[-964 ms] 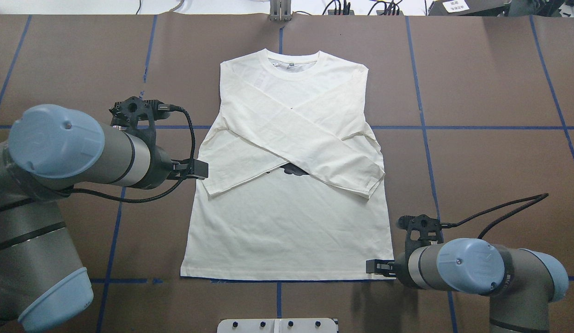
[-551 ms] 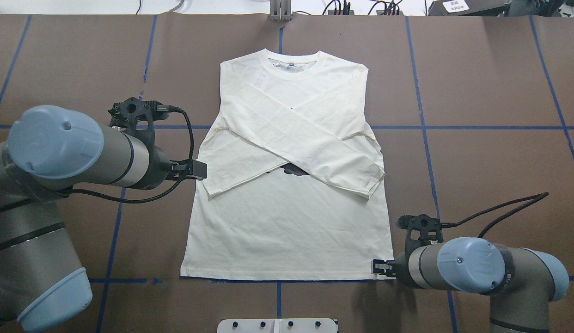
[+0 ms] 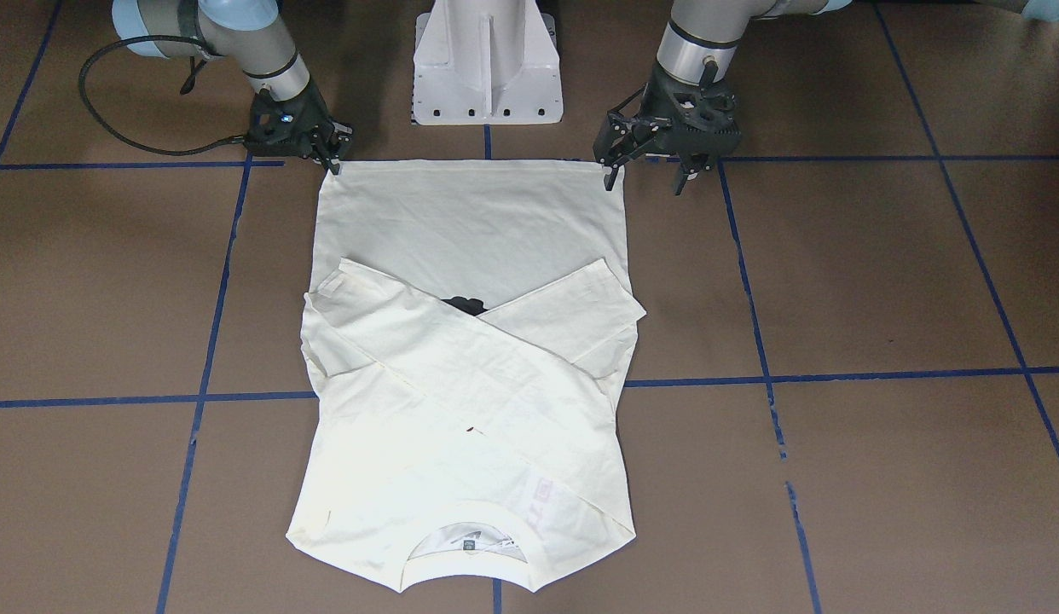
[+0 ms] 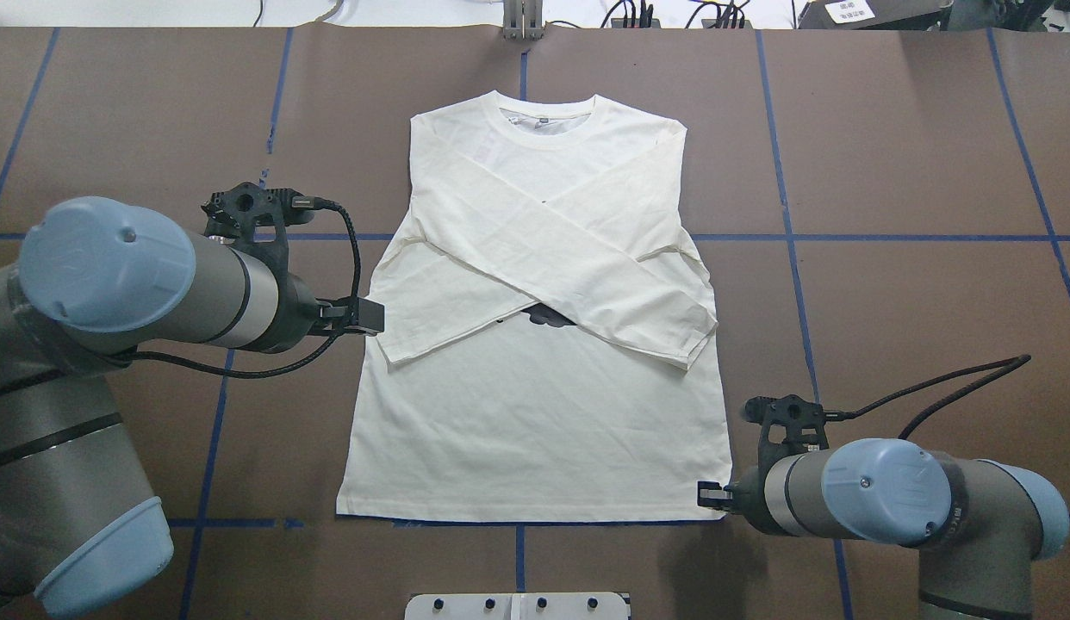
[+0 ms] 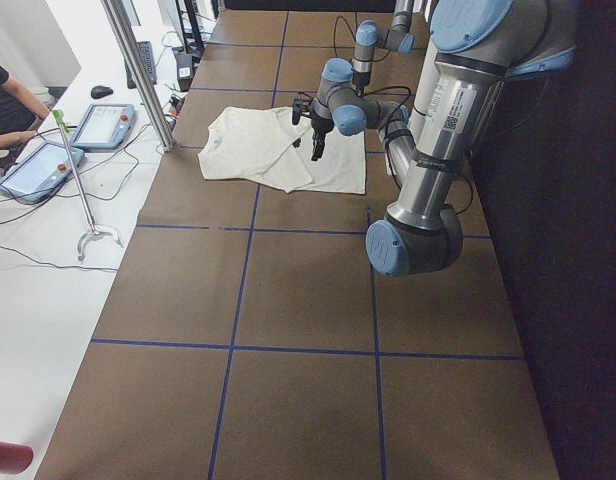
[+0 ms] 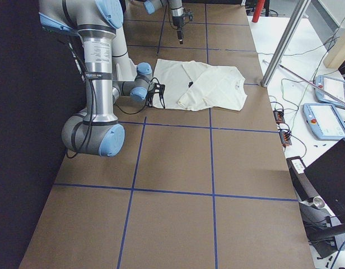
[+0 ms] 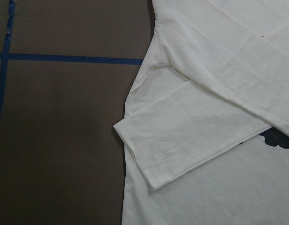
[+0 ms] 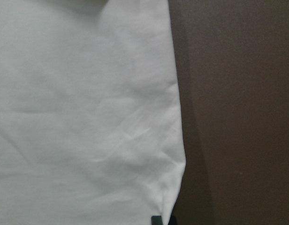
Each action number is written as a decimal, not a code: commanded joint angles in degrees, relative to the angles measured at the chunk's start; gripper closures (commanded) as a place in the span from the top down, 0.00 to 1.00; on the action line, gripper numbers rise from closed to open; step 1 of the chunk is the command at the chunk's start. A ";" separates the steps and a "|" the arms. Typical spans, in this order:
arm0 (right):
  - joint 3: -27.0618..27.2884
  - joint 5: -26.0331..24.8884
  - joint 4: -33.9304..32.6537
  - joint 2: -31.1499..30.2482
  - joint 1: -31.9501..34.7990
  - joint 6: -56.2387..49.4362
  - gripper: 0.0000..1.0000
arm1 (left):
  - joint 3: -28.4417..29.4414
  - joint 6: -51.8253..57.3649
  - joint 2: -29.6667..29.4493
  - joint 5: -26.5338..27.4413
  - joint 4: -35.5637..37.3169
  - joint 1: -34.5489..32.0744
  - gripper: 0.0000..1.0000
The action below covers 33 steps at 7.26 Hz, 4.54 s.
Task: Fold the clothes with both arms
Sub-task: 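Position both grippers at the hem corners nearest the robot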
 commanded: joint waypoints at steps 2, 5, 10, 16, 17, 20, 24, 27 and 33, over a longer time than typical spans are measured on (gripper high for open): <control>2.08 -0.20 0.09 -0.12 0.62 0.07 0.00 | 3.61 -11.01 2.30 -0.44 -4.53 1.31 1.00; 3.50 -0.28 0.18 -0.12 1.59 -0.02 0.00 | 3.81 -28.10 8.21 5.50 -12.49 15.68 0.90; 3.41 -0.02 0.26 0.32 2.03 -0.02 0.00 | 5.48 -29.03 6.89 7.03 -4.13 19.69 0.86; 3.41 -0.02 0.26 0.40 2.12 -0.02 0.00 | 8.46 -28.22 8.20 9.14 -13.25 19.16 0.86; 3.50 0.06 0.26 0.41 2.12 -0.02 0.00 | 8.56 -28.05 8.21 9.23 -13.18 19.16 0.86; 3.50 0.07 0.26 0.41 2.12 -0.02 0.00 | 8.47 -27.96 8.21 9.15 -12.57 19.16 0.74; 4.02 -0.02 0.26 0.23 2.21 -0.02 0.00 | 8.56 -27.96 8.21 9.06 -11.78 19.42 0.51; 3.94 0.07 0.26 0.05 2.21 -0.02 0.00 | 8.30 -27.96 8.21 8.97 -11.60 19.42 0.31; 4.37 0.24 0.26 -0.21 2.47 -0.02 0.00 | 4.27 -27.79 7.85 8.53 -6.77 19.25 0.00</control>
